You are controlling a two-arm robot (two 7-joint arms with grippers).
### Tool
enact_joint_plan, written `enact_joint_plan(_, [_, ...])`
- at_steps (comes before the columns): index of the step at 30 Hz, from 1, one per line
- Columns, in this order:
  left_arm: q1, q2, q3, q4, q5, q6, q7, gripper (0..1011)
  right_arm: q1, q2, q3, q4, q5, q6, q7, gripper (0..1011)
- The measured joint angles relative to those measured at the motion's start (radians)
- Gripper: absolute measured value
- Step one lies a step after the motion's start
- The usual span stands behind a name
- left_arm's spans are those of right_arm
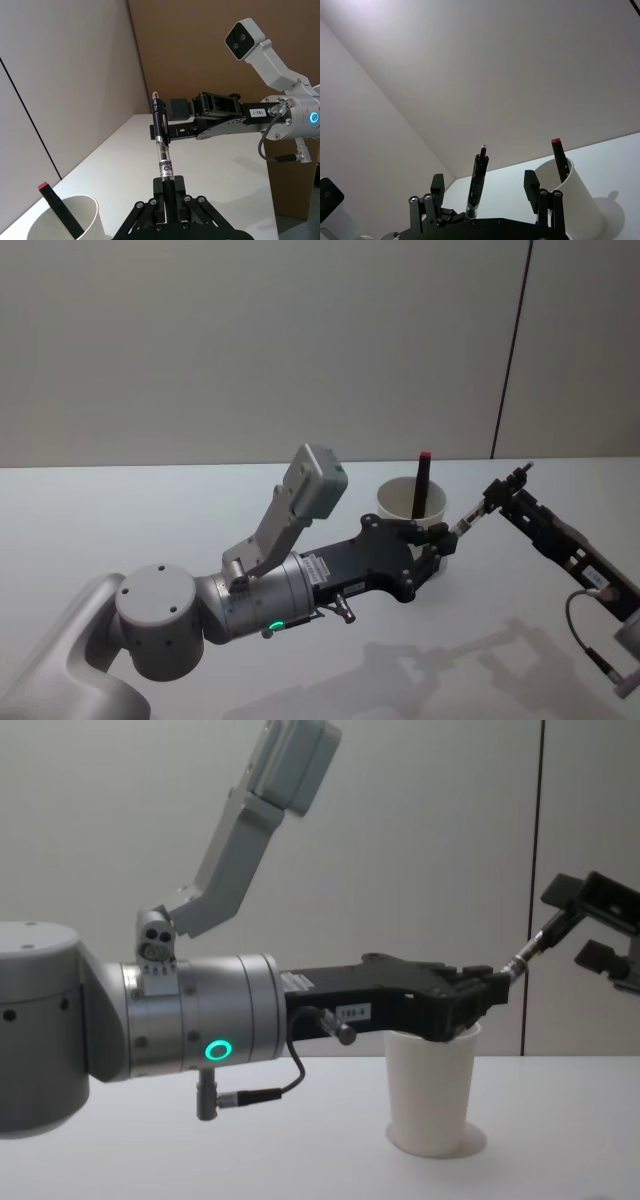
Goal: Place the pen into the pen holder.
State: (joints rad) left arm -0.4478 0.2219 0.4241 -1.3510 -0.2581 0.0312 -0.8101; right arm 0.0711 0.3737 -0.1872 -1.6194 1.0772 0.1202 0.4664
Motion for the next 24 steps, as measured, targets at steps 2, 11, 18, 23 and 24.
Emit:
enact_joint_plan(2, [0.000, 0.000, 0.000, 0.000, 0.000, 0.000, 0.000, 136, 0.001, 0.000, -0.002, 0.000, 0.001, 0.000, 0.003, 1001])
enact_joint_plan(11, [0.000, 0.000, 0.000, 0.000, 0.000, 0.000, 0.000, 136, 0.005, -0.002, -0.009, 0.001, 0.003, 0.000, 0.013, 863])
enact_joint_plan(18, [0.000, 0.000, 0.000, 0.000, 0.000, 0.000, 0.000, 136, 0.010, -0.003, -0.015, 0.001, 0.004, -0.005, 0.022, 681])
enact_joint_plan(23, [0.000, 0.000, 0.000, 0.000, 0.000, 0.000, 0.000, 136, 0.013, -0.005, -0.018, 0.003, 0.004, -0.009, 0.026, 508])
enact_joint_plan(24, [0.000, 0.000, 0.000, 0.000, 0.000, 0.000, 0.000, 136, 0.013, -0.006, -0.018, 0.003, 0.004, -0.010, 0.026, 476])
